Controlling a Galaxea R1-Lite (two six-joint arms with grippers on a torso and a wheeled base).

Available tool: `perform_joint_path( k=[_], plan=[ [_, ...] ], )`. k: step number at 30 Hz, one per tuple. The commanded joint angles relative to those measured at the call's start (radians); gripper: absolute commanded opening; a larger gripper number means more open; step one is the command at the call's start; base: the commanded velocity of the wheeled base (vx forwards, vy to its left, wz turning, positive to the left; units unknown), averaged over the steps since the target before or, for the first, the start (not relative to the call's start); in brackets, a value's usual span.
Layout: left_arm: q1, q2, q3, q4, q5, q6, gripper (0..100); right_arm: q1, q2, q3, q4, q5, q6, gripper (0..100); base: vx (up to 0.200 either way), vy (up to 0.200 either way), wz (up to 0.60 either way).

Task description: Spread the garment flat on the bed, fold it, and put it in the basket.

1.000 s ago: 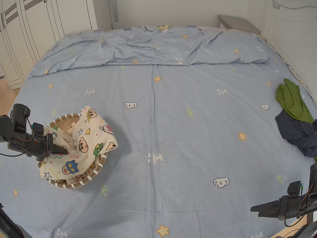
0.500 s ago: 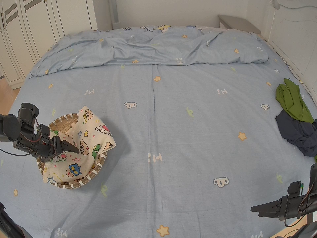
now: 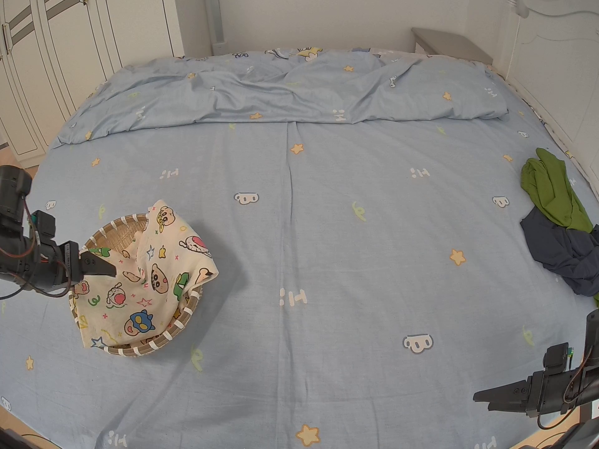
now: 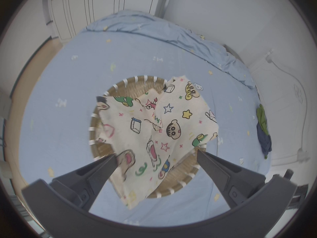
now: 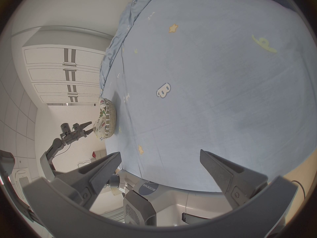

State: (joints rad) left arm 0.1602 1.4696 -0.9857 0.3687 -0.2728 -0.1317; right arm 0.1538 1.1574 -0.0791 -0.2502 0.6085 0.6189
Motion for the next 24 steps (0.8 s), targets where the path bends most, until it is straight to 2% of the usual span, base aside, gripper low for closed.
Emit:
perform_joint_path(
  k=[1, 2, 3, 5, 9, 10, 11, 13, 14, 15, 17, 18, 21, 24],
  plan=[
    [0.009, -0.235, -0.022, 0.102, 0.092, 0.089, 100, 0.001, -0.025, 0.001, 0.002, 0.0, 0.002, 100, 0.0, 0.0, 0.0],
    [0.009, -0.235, -0.022, 0.102, 0.092, 0.089, 100, 0.001, -0.025, 0.001, 0.002, 0.0, 0.002, 100, 0.0, 0.0, 0.0],
    [0.01, -0.264, -0.017, 0.096, 0.162, 0.118, 100, 0.003, -0.055, 0.002, 0.005, -0.001, 0.002, 100, 0.0, 0.0, 0.0],
    [0.009, -0.307, -0.011, 0.096, 0.216, 0.122, 100, 0.003, -0.082, 0.002, 0.006, -0.003, 0.001, 100, 0.0, 0.0, 0.0],
    [0.002, -0.345, -0.008, 0.096, 0.228, 0.122, 100, 0.003, -0.108, 0.012, 0.005, -0.009, -0.004, 100, 0.0, 0.0, 0.0],
    [-0.019, -0.436, 0.032, 0.087, 0.228, 0.119, 100, 0.0, -0.239, 0.013, 0.011, -0.047, -0.076, 100, 0.0, 0.0, 0.0],
    [-0.025, -0.454, 0.05, 0.068, 0.23, 0.119, 100, 0.0, -0.295, 0.013, 0.017, -0.067, -0.11, 100, 0.0, 0.0, 0.0],
    [-0.042, -0.485, 0.105, 0.01, 0.233, 0.118, 100, -0.013, -0.394, 0.006, 0.031, -0.078, -0.189, 100, 0.0, 0.0, 0.0],
    [-0.042, -0.485, 0.105, 0.01, 0.233, 0.118, 100, -0.013, -0.394, 0.006, 0.031, -0.078, -0.189, 100, 0.0, 0.0, 0.0],
    [-0.053, -0.571, 0.196, -0.088, 0.233, 0.116, 100, -0.027, -0.487, 0.007, 0.039, -0.085, -0.268, 100, 0.0, 0.0, 0.0],
    [-0.064, -0.627, 0.256, -0.142, 0.231, 0.118, 100, -0.033, -0.535, 0.015, 0.042, -0.085, -0.298, 100, 0.0, 0.0, 0.0],
    [-0.094, -0.738, 0.38, -0.231, 0.228, 0.119, 100, -0.037, -0.625, 0.036, 0.058, -0.085, -0.338, 100, 0.0, 0.0, 0.0],
    [-0.12, -0.927, 0.542, -0.315, 0.234, 0.121, 100, -0.037, -0.757, 0.044, 0.123, -0.085, -0.355, 100, 0.0, 0.0, 0.0],
    [-0.11, -1.074, 0.618, -0.317, 0.236, 0.121, 100, -0.046, -0.857, 0.044, 0.207, -0.087, -0.36, 100, 0.0, 0.0, 0.0]
  ],
)
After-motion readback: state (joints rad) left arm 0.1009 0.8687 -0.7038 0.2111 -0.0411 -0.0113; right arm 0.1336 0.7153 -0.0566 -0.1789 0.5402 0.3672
